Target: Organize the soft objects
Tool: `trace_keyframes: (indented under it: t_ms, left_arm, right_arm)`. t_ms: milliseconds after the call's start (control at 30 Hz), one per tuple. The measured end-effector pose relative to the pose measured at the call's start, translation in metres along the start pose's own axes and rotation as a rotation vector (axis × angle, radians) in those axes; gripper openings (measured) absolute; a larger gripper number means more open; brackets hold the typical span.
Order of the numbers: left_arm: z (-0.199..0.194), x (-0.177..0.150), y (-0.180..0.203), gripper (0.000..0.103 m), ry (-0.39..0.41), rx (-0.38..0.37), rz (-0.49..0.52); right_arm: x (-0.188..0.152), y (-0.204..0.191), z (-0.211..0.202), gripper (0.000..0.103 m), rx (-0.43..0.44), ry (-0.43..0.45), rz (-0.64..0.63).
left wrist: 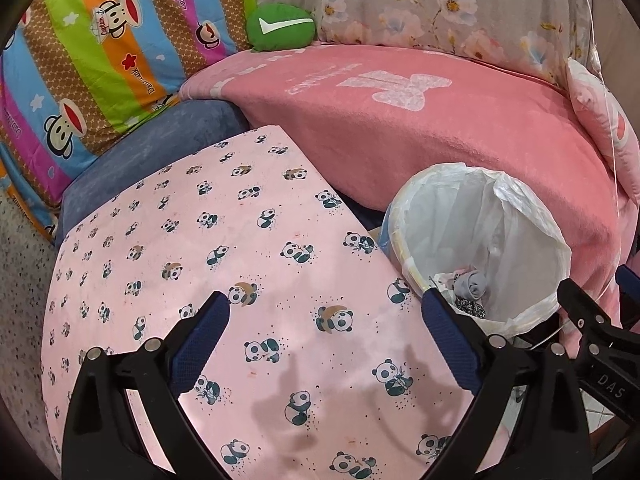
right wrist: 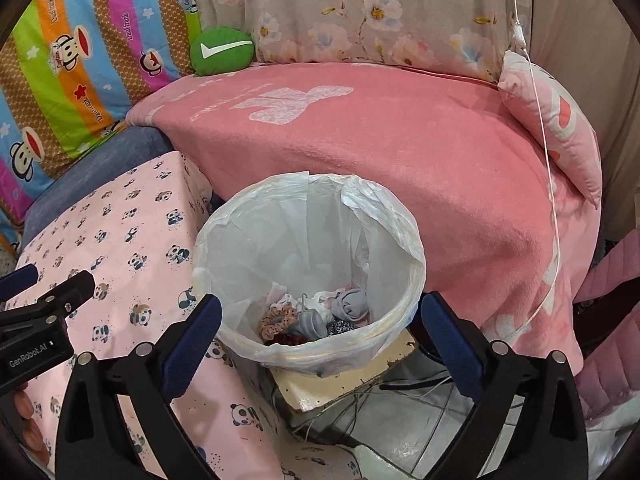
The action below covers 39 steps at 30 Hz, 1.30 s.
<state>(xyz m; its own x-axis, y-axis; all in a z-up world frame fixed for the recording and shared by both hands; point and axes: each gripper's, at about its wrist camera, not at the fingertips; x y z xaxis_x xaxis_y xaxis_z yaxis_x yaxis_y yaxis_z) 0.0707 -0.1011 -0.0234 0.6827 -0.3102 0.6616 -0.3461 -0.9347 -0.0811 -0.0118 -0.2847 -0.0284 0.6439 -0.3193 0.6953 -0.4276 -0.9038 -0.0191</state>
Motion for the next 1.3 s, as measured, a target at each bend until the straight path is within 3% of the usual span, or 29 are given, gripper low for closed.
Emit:
trace_keyframes:
  t_ms: [1300]
  left_arm:
    - [-0.002,-0.009,0.005,0.093,-0.002,0.039,-0.002]
  right_arm:
    - [-0.012,-0.009,-0.004,0.099,-0.036,-0.022,-0.06]
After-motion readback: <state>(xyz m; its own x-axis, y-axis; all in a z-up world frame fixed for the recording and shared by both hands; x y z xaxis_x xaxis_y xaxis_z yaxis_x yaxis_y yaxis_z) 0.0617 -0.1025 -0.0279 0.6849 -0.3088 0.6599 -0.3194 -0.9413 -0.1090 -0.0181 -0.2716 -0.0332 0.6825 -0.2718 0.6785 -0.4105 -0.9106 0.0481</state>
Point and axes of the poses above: each gripper's, at about its wrist camera, not at the fingertips, and z roughly the way its jaws point, y to its right, x to its top, and after that the axes turned 1 degree about y, right-handed
